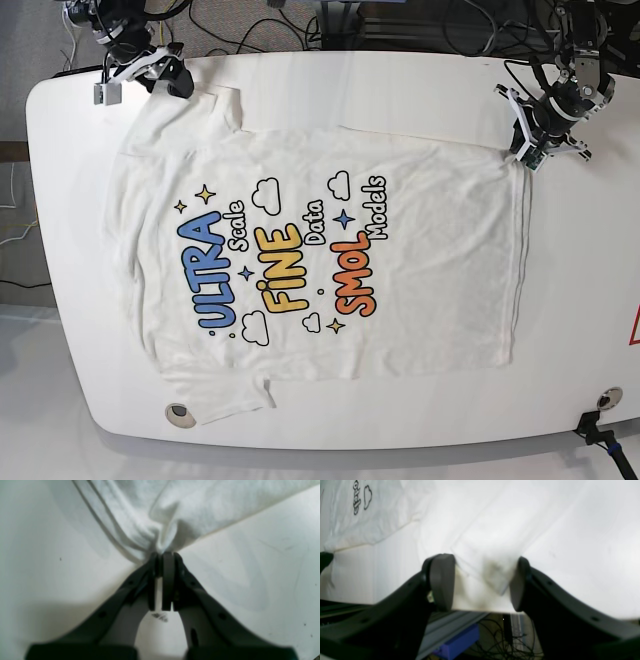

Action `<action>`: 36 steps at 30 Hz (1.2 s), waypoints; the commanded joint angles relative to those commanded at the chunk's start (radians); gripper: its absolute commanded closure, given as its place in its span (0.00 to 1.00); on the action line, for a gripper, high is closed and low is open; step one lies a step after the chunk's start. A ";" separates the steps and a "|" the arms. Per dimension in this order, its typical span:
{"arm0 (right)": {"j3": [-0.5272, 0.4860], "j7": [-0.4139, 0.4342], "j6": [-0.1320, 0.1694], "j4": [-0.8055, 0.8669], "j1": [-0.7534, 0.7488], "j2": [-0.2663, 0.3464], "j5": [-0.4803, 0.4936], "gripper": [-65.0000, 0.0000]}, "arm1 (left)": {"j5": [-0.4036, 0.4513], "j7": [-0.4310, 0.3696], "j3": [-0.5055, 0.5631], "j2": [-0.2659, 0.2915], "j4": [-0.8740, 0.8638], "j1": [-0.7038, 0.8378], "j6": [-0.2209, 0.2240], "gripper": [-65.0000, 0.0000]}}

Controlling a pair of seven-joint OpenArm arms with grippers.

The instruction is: Fold the T-shirt properly

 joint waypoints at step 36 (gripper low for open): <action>0.003 0.000 0.000 -0.002 0.068 0.072 0.003 0.50 | 0.000 0.000 0.000 0.000 0.000 0.000 0.000 0.97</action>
